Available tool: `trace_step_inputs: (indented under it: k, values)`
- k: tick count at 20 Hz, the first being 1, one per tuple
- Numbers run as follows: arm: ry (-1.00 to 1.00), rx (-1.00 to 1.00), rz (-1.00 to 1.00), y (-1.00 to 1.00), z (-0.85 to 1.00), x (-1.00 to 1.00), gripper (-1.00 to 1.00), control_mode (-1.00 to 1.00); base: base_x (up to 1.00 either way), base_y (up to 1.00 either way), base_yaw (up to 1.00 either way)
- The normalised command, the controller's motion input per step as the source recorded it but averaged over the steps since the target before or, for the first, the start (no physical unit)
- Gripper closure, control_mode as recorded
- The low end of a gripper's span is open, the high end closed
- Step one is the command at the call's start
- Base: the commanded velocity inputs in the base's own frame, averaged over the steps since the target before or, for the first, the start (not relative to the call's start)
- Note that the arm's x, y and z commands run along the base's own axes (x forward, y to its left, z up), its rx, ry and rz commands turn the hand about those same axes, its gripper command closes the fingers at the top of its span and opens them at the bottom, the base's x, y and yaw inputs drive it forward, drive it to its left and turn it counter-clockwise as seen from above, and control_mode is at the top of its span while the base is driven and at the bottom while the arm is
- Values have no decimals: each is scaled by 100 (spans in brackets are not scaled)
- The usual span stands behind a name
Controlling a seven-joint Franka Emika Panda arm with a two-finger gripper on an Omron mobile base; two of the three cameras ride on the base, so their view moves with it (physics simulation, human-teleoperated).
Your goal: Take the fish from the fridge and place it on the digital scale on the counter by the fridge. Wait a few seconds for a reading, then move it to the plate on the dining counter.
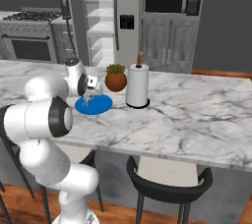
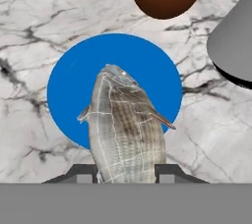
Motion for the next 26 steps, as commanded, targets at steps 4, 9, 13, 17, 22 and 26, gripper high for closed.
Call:
trace_step_inputs:
  k: [4, 9, 13, 17, 22, 26]
  values:
    - [0, 0, 4, 0, -16, 55, 100, -100, 0, 0, 0]
    - [0, 0, 2, 0, -41, 30, 100, -100, 0, 0, 0]
    - [0, 0, 1, 0, -46, 31, 100, -100, 0, 0, 0]
    - [0, 0, 0, 0, -40, 31, 100, -100, 0, 0, 0]
    - [0, 0, 1, 7, -30, 31, 100, -100, 0, 0, 0]
    - [0, 0, 2, 14, -31, 22, 100, -100, 0, 0, 0]
